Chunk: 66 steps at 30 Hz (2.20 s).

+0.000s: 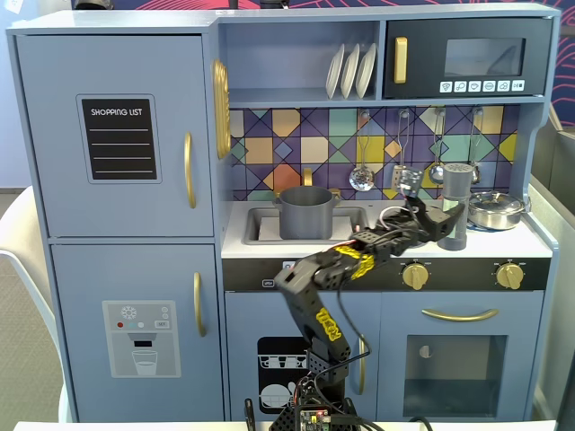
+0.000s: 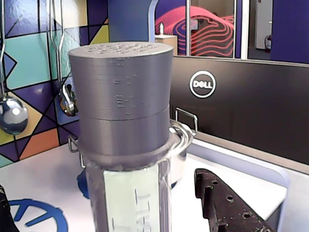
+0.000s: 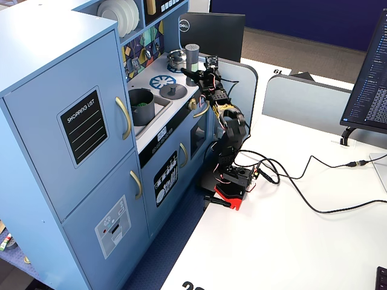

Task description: Put salt in the gray recipient

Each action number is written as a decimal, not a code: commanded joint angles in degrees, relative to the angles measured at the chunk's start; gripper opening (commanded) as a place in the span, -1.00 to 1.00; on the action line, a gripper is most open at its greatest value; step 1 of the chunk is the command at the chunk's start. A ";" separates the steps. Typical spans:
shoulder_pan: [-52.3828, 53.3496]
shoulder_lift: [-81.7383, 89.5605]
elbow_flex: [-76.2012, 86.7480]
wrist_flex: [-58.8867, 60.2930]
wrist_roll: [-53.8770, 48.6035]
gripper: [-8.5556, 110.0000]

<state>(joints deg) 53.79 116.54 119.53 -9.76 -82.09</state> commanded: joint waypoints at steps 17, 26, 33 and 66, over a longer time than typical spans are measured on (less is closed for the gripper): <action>-3.69 -24.43 -28.21 -5.27 -4.83 -0.86; -3.87 -10.02 -26.46 -1.67 16.00 -0.86; -11.60 4.92 -33.13 23.03 58.10 -0.86; -54.67 -15.29 -62.23 56.95 147.92 -0.86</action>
<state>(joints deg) -3.43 103.62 66.97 35.16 61.52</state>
